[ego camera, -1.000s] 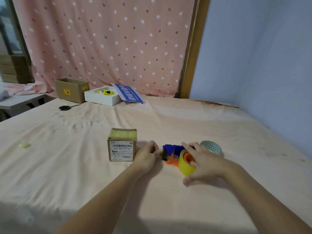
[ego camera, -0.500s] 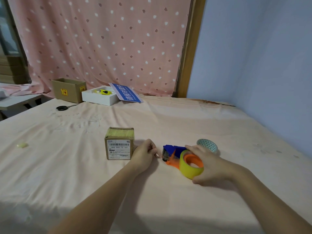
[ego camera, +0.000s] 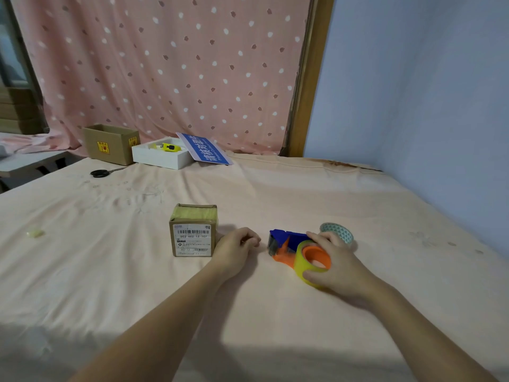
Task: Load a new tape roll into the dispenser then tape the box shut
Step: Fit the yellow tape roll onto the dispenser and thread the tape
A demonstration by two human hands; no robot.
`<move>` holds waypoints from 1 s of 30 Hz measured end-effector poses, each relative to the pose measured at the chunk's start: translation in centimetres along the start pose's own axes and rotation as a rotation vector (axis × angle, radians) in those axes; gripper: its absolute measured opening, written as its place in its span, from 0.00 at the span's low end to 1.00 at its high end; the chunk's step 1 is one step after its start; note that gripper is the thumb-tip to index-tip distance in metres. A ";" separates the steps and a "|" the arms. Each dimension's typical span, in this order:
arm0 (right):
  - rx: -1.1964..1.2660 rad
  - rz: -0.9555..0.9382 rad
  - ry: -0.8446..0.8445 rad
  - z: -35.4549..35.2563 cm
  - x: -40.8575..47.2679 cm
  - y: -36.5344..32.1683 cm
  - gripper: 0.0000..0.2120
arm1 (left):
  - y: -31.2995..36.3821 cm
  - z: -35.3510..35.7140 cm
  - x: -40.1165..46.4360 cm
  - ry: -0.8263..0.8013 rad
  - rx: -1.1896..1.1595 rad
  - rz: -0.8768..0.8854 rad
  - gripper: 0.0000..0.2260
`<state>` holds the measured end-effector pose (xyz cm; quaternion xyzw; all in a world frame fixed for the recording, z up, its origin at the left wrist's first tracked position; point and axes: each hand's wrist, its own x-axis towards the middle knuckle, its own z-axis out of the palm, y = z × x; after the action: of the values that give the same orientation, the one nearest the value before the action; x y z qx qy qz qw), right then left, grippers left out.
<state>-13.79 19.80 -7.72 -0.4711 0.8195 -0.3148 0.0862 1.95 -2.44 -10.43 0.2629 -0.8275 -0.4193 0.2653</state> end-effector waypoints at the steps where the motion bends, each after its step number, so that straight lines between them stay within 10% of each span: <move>1: -0.018 -0.007 0.004 0.0 0.0 0.0 0.44 | 0.1 0.2 0.0 0.010 -0.003 -0.012 0.07; 11: -0.052 -0.040 -0.010 -0.1 0.1 0.5 0.44 | 1.5 1.9 0.1 -0.005 0.055 -0.073 0.18; 30: -0.150 -0.038 -0.061 -1.3 0.6 0.2 0.45 | 0.5 1.5 0.7 0.075 -0.046 -0.084 0.05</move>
<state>-14.83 19.97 -6.78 -0.5010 0.8287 -0.2396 0.0695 0.33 -1.79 -10.66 0.3070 -0.7951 -0.4389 0.2844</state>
